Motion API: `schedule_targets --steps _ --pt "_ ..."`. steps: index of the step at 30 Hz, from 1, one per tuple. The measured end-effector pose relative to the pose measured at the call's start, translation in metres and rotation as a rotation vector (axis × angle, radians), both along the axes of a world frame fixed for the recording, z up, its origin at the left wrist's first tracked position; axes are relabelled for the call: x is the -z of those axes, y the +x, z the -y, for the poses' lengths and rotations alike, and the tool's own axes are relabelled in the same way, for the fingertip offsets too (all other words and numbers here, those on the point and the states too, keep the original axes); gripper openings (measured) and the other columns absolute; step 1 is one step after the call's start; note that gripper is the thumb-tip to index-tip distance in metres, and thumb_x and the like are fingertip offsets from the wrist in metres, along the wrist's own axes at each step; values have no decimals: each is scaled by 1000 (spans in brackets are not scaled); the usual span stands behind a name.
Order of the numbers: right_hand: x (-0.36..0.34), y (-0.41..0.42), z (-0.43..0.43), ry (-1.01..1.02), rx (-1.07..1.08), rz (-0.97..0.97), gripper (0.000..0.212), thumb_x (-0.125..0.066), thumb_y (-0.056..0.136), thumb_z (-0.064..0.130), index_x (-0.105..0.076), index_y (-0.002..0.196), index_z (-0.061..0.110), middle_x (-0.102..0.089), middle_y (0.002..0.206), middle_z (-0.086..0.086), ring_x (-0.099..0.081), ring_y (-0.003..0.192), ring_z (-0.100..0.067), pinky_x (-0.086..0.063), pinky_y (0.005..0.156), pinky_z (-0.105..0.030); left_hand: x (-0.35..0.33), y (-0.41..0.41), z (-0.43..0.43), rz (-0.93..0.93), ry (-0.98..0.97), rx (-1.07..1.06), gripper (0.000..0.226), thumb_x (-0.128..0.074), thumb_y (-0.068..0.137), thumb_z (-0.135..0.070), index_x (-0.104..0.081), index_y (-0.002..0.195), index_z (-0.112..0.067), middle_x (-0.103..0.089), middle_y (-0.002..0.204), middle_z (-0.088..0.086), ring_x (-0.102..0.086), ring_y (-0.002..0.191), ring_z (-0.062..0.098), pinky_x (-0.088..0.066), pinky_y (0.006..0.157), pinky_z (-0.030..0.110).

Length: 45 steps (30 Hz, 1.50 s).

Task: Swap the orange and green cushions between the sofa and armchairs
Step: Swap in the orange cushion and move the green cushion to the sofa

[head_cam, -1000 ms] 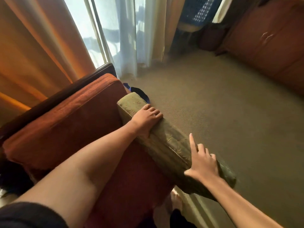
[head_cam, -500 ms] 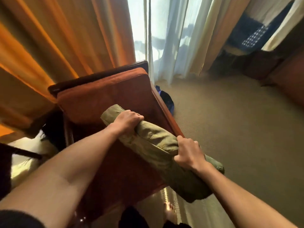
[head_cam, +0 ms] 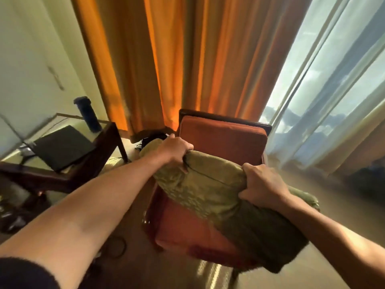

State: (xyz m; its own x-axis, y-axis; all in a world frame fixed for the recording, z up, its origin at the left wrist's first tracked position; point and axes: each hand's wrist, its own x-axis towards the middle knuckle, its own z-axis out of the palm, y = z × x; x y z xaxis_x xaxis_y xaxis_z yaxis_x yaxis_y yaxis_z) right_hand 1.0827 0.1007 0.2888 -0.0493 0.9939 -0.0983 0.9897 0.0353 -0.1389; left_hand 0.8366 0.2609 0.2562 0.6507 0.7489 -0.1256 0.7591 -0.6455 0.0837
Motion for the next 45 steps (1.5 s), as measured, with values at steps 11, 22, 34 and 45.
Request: schedule_targets --steps 11,22,34,45 --pt "-144 -188 25 313 -302 181 45 -74 59 38 -53 98 27 -49 71 6 -59 74 -29 -39 57 -33 -126 -229 106 202 339 -331 45 -83 63 -55 -54 81 -26 -59 77 -6 -57 81 18 -35 94 39" --pt "-79 -481 44 16 -868 73 45 -68 54 52 -51 91 30 -56 77 12 -59 76 -12 -37 61 -25 -69 -518 309 69 221 -823 40 -82 64 -58 -66 90 -32 -66 85 -10 -61 83 12 -51 91 41" --pt "44 -772 104 -131 -1432 117 50 -77 58 43 -55 99 26 -64 92 5 -64 88 -21 -53 80 -38 19 -695 510 -96 -90 -1366 48 -80 62 -62 -59 91 -31 -69 98 -7 -63 99 19 -38 93 46" --pt "89 -969 43 -185 -1696 75 41 -78 71 41 -49 95 26 -60 88 9 -63 81 -15 -52 72 -30 58 -807 485 -103 -111 -1703 46 -78 65 -63 -52 83 -29 -65 85 -9 -62 88 18 -35 85 41"
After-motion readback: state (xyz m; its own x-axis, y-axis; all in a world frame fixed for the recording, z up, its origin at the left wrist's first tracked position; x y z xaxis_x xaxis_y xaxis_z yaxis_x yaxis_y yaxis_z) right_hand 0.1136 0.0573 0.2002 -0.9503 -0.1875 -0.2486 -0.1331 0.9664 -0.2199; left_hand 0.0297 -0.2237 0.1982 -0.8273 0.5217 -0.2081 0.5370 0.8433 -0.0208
